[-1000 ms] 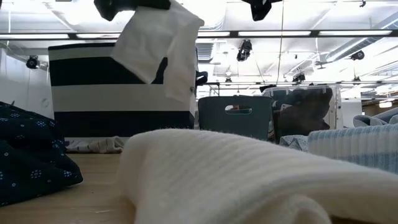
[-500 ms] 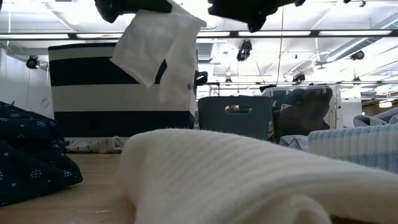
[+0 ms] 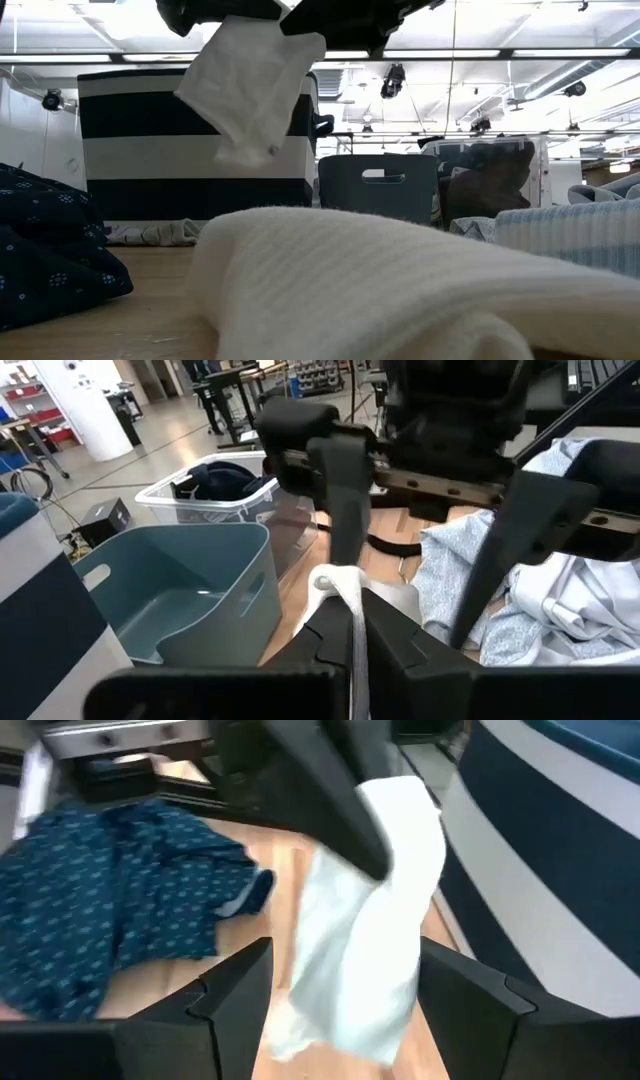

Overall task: Pick & Place Cloths
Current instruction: Put the top white sock into the green bin

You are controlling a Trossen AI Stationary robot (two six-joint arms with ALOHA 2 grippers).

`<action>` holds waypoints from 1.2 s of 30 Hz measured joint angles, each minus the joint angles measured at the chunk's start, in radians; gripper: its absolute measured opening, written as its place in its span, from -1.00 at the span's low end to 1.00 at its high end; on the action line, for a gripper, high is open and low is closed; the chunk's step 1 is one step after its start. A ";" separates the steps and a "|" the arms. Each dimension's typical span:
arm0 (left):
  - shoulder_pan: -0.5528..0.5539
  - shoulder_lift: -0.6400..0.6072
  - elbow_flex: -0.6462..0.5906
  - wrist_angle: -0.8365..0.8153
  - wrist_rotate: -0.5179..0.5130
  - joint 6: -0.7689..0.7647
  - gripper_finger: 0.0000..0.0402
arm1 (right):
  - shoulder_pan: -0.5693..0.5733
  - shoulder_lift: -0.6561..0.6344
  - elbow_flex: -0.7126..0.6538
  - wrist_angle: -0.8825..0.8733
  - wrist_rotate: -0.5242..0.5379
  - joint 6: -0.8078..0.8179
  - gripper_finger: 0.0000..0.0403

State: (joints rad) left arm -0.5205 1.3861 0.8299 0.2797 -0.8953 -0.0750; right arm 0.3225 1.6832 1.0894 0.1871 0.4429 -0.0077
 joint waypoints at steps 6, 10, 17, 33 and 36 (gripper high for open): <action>0.000 0.000 0.000 -0.002 0.023 0.000 -0.93 | 0.000 0.037 0.072 -0.109 0.010 -0.007 -0.01; 0.000 0.000 0.000 -0.001 0.023 0.000 -0.93 | 0.000 0.041 0.081 -0.129 0.010 0.000 -0.24; 0.000 0.000 0.000 -0.003 0.023 0.000 -0.92 | 0.000 0.040 0.079 -0.136 0.010 -0.001 -0.85; 0.002 0.010 0.000 -0.019 0.048 -0.069 -0.56 | 0.000 0.012 0.096 -0.347 0.164 0.073 -0.95; 0.001 0.010 0.000 -0.030 0.049 -0.075 -0.39 | -0.001 -0.004 0.100 -0.430 0.249 0.130 -0.94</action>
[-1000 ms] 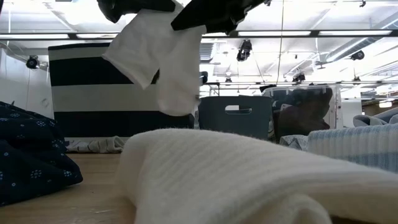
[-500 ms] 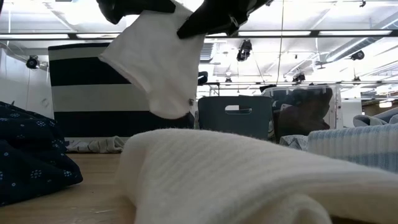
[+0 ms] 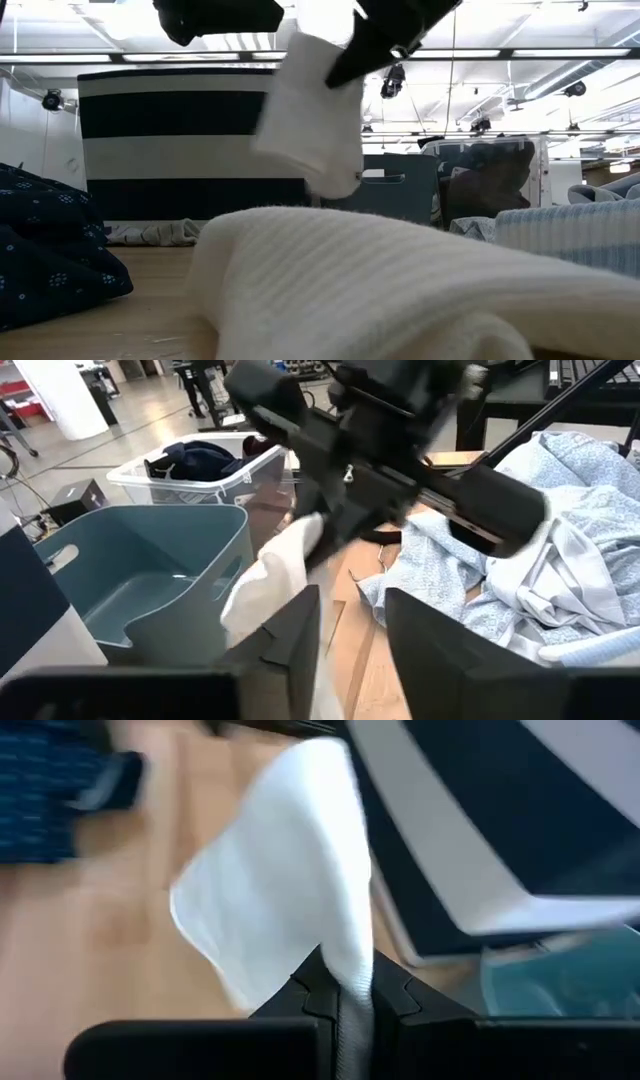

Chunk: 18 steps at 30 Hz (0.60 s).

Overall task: Pick & Place Cloths
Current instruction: Put the top white sock into the green bin

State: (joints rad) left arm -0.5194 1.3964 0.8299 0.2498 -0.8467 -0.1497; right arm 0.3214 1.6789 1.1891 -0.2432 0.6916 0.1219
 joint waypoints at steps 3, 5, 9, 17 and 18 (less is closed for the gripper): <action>0.000 0.000 0.000 0.002 0.000 -0.003 -0.27 | 0.001 -0.019 -0.002 -0.059 0.072 0.046 -0.95; 0.000 0.000 0.000 0.004 0.000 -0.010 -0.23 | 0.002 -0.034 -0.005 -0.114 0.123 0.077 -0.95; 0.000 -0.002 0.000 0.004 0.000 -0.015 -0.20 | 0.001 -0.061 -0.010 -0.205 0.243 0.162 -0.94; 0.001 -0.003 0.000 0.009 0.000 -0.016 -0.20 | -0.043 -0.106 -0.017 -0.226 0.513 0.162 -0.94; 0.001 -0.003 0.000 0.010 0.000 -0.016 -0.20 | -0.059 -0.111 -0.017 -0.225 0.519 0.153 -0.95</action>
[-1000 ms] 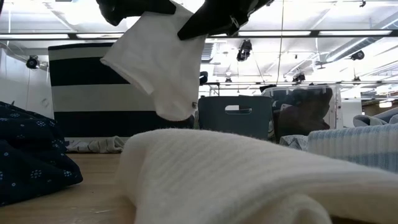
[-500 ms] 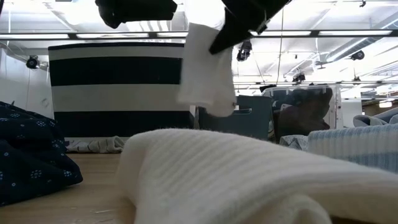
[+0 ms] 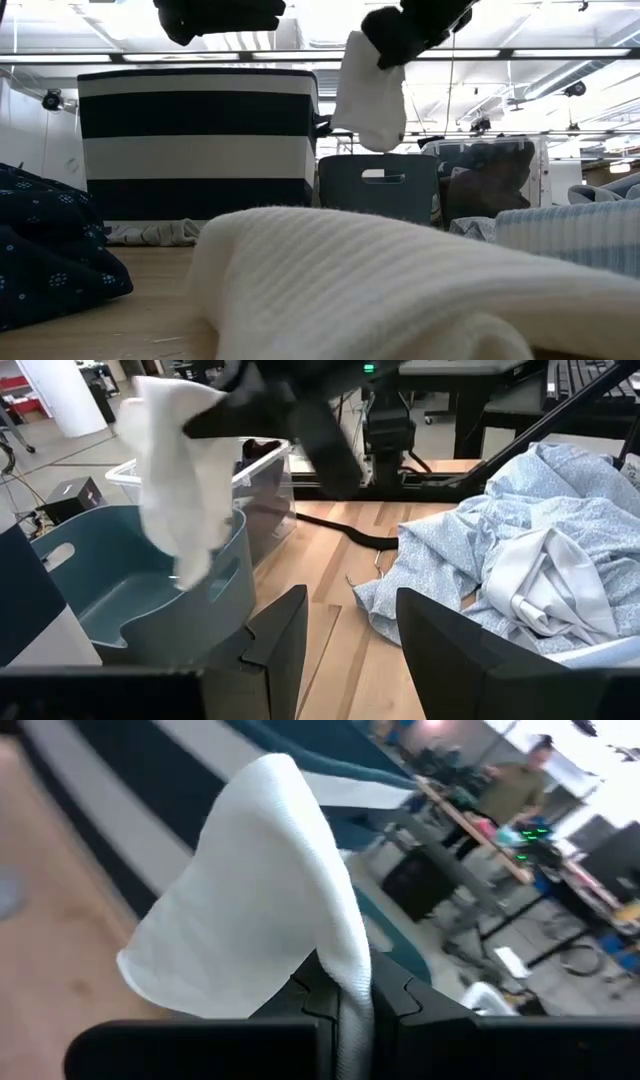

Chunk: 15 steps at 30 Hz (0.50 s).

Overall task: Pick & Place Cloths
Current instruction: Put the top white sock into the green bin

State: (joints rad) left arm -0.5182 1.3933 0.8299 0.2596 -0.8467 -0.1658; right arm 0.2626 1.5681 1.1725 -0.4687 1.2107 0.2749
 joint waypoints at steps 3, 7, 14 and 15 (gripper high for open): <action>0.000 0.000 0.000 0.001 0.000 0.000 -0.20 | -0.065 -0.004 -0.001 0.000 0.001 -0.024 -0.95; 0.000 0.000 0.000 0.001 0.000 -0.006 -0.20 | -0.183 -0.004 -0.004 0.001 -0.040 -0.072 -0.94; 0.000 0.000 0.000 0.001 0.016 -0.010 -0.20 | -0.406 -0.004 -0.004 0.045 -0.350 -0.150 -0.92; 0.000 0.000 0.000 0.000 0.016 -0.010 -0.20 | -0.430 -0.004 -0.004 0.045 -0.395 -0.146 -0.90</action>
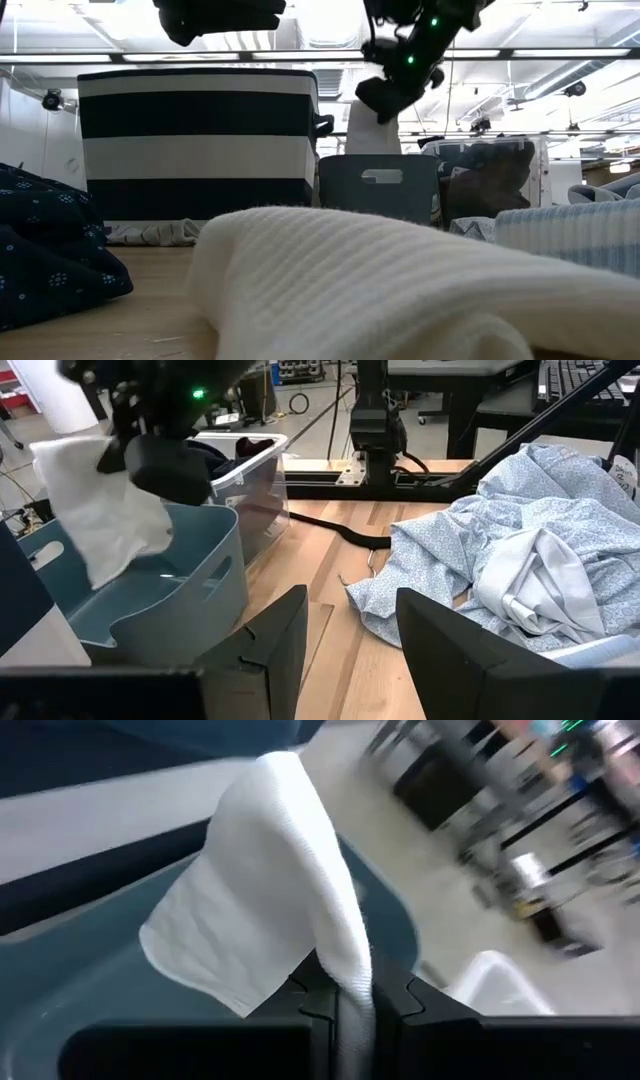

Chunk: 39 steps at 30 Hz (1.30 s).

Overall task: Pick & Place Cloths
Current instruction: Put the top white sock into the green bin, then put the white sock into the green bin

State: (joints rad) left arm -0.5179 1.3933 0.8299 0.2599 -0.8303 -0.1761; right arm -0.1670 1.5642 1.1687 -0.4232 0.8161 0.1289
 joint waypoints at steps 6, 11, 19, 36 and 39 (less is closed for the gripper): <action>0.001 0.000 0.000 -0.007 0.000 -0.002 -0.20 | -0.060 0.000 0.000 0.002 -0.121 0.000 -0.68; 0.001 0.000 0.000 -0.007 0.007 -0.003 -0.20 | -0.046 0.000 0.000 0.002 -0.142 0.028 -0.38; 0.013 0.053 0.000 0.033 0.342 0.154 -0.20 | 0.076 0.000 0.000 0.049 -0.142 -0.037 0.01; 0.016 0.365 0.198 -0.077 0.702 0.134 -0.20 | 0.329 -0.002 0.000 0.065 -0.136 -0.001 0.33; 0.008 0.420 0.212 -0.081 0.706 0.123 -0.20 | 0.349 -0.001 -0.002 0.062 -0.136 0.000 0.35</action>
State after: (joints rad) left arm -0.5096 1.8134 1.0419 0.1785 -0.1247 -0.0527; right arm 0.1818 1.5635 1.1671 -0.3612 0.6804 0.1287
